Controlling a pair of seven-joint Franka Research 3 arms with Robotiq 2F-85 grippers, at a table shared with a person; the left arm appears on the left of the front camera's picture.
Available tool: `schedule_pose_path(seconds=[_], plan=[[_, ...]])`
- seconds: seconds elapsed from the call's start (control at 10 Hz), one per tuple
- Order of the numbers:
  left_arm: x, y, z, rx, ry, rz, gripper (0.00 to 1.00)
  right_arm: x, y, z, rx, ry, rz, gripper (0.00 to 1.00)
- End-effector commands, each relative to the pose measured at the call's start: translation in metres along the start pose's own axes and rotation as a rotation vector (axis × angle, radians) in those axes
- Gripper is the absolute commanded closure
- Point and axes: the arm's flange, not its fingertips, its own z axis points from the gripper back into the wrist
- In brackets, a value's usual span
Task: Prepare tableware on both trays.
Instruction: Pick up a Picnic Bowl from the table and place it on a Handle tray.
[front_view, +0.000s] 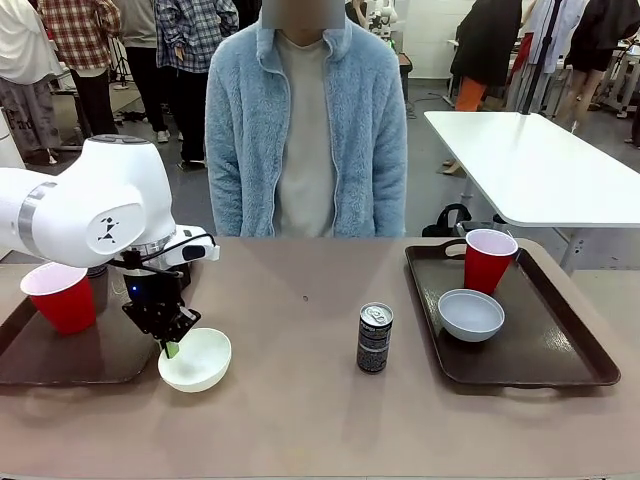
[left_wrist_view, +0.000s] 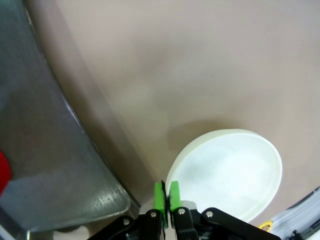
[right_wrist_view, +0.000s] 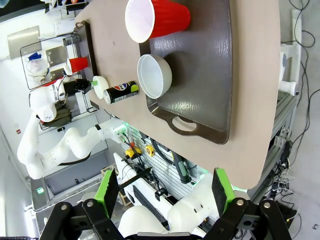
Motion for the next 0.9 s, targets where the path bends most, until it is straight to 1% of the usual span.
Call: schedule_pose_path(seconds=[0.0, 0.2, 0.3, 0.5, 0.6, 0.8], plan=[[0.001, 0.002, 0.001, -0.003, 0.006, -0.002, 1.0, -0.002, 0.001, -0.001, -0.007, 0.013, -0.016, 0.02], [-0.002, 0.002, 0.014, -0.019, 0.003, -0.019, 1.0, -0.002, 0.001, -0.001, -0.007, 0.013, -0.016, 0.02], [-0.006, 0.001, 0.028, -0.027, -0.002, -0.03, 1.0, -0.002, 0.001, -0.001, -0.007, 0.013, -0.016, 0.02], [-0.019, 0.001, 0.064, -0.033, -0.025, -0.052, 1.0, -0.002, 0.001, -0.001, -0.007, 0.013, -0.016, 0.02], [-0.027, 0.002, 0.083, -0.028, -0.003, -0.064, 1.0, -0.002, 0.001, -0.001, -0.007, 0.013, -0.016, 0.02], [-0.044, 0.008, 0.116, -0.065, -0.013, -0.065, 1.0, -0.002, 0.001, -0.001, -0.007, 0.013, -0.016, 0.02]])
